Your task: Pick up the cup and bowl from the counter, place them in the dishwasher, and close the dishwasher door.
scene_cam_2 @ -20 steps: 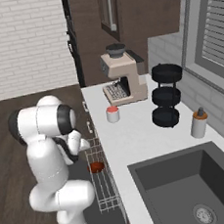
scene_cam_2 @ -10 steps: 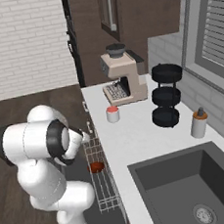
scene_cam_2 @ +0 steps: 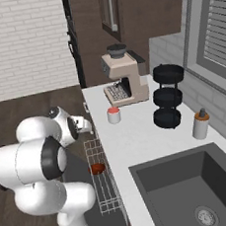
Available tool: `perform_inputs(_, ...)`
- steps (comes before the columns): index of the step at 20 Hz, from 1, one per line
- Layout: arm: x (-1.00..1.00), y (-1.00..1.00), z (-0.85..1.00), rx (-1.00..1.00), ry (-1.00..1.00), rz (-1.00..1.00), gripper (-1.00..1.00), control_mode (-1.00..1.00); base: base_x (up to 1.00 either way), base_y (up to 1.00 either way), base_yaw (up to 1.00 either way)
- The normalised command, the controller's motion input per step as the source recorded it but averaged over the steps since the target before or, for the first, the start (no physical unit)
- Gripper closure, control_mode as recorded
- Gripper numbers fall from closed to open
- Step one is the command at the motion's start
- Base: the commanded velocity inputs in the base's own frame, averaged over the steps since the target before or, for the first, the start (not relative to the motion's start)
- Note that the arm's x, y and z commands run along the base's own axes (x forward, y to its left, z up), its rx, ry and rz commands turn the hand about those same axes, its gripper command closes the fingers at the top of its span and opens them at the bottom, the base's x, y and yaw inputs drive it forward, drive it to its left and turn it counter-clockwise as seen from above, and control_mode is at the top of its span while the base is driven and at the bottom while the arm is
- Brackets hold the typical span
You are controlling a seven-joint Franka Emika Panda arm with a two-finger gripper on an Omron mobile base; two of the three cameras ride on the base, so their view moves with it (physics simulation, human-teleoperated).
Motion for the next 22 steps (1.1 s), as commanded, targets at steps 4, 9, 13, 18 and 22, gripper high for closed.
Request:
perform_inputs(4,0.34,0.0,1.0,0.0,0.18,-0.01,-1.0,-1.0,0.0,0.0,0.0)
perform_inputs(9,0.54,0.0,0.95,-0.06,0.17,-0.02,-1.0,-1.0,0.0,0.0,0.0)
perform_inputs(13,0.36,-0.16,0.18,-0.19,0.08,0.0,-1.0,-1.0,0.0,0.0,0.0)
perform_inputs(18,0.07,-0.45,-0.18,-0.21,0.0,0.0,-1.0,-1.0,0.0,0.0,0.0)
perform_inputs(22,0.09,-0.61,-0.37,-0.08,0.0,0.0,-1.0,-1.0,0.0,0.0,0.0)
